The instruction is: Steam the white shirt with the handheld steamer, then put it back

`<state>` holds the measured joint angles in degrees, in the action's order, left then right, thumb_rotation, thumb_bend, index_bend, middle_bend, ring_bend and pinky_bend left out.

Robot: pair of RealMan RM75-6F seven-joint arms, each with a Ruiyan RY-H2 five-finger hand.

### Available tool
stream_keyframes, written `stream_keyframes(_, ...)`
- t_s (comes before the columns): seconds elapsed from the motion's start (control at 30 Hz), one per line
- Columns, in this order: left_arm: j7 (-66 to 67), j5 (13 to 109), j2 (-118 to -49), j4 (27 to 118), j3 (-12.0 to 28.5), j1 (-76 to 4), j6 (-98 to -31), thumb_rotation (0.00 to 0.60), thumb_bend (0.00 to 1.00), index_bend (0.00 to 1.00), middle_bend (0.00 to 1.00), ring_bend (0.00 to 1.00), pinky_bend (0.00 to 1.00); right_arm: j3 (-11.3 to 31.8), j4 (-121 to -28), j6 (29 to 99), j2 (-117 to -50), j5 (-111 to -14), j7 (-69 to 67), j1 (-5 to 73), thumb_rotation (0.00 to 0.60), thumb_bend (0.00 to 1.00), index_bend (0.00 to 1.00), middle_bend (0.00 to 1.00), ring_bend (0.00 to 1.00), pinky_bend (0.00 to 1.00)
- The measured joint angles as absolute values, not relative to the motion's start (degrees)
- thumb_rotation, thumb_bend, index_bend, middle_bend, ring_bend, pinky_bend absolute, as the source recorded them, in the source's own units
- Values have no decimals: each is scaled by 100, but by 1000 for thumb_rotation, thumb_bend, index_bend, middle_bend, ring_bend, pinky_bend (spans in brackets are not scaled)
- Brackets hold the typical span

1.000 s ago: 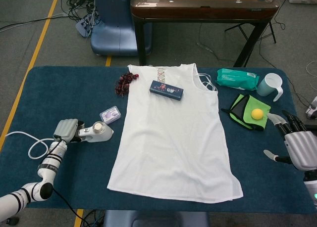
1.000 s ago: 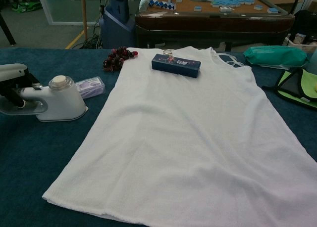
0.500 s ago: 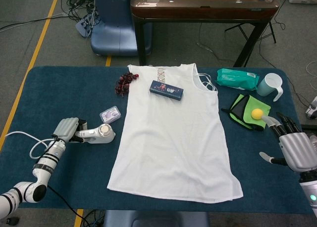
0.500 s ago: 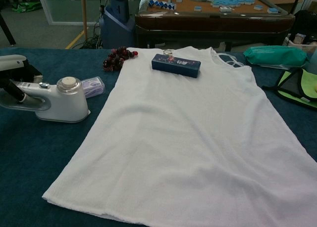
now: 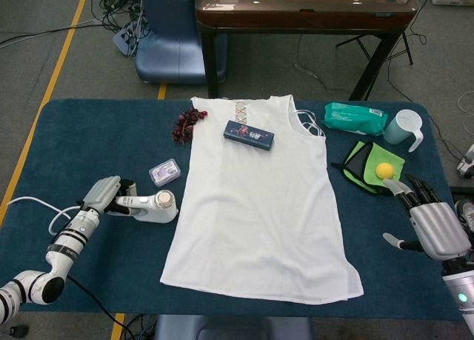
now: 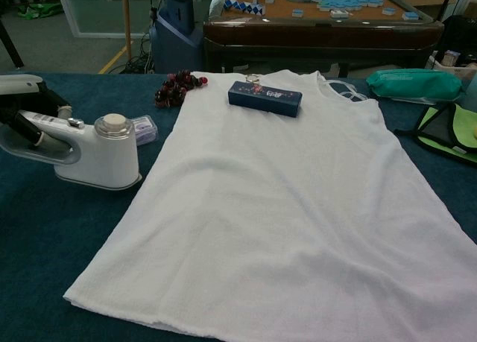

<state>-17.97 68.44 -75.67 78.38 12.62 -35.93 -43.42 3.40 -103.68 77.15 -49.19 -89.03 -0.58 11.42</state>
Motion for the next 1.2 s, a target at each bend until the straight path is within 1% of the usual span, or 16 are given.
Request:
stream_keyframes(0.33, -2528, 7011, -7313, 8204, 1346, -3605, -4262, 600, 185, 897, 686, 564, 567, 308, -10360, 7687, -4937, -8923, -77, 1150, 600, 16, 0, 179, 41, 96)
stream_keyframes(0.6, -3117, 7173, -7266, 8407, 1384, -3579, -4313, 600, 185, 894, 686, 565, 567, 246, -10334, 7620, -4961, -8966, -123, 1156, 600, 17, 0, 179, 41, 96)
stream_keyframes(0.8, -3386, 7500, -7393, 8451, 1353, -3560, -4570, 600, 185, 893, 687, 565, 567, 166, -10295, 7456, -5033, -9066, -163, 1216, 600, 17, 0, 179, 41, 95)
stream_keyframes(1.0, -3368, 7655, -7727, 8343, 1319, -3572, -4922, 600, 185, 893, 687, 565, 567, 54, -10215, 7122, -5190, -9200, -200, 1363, 600, 16, 0, 179, 41, 96)
stream_keyframes(1.07, -3320, 7690, -7850, 8305, 1306, -3600, -4983, 600, 185, 893, 687, 565, 567, 9, -10197, 6968, -5245, -9240, -196, 1427, 600, 32, 0, 179, 41, 96)
stream_keyframes(1.2, -3151, 7720, -8031, 8231, 1282, -3682, -5039, 600, 185, 893, 687, 565, 567, -105, -10173, 6486, -5379, -9316, -192, 1632, 600, 116, 0, 179, 41, 96)
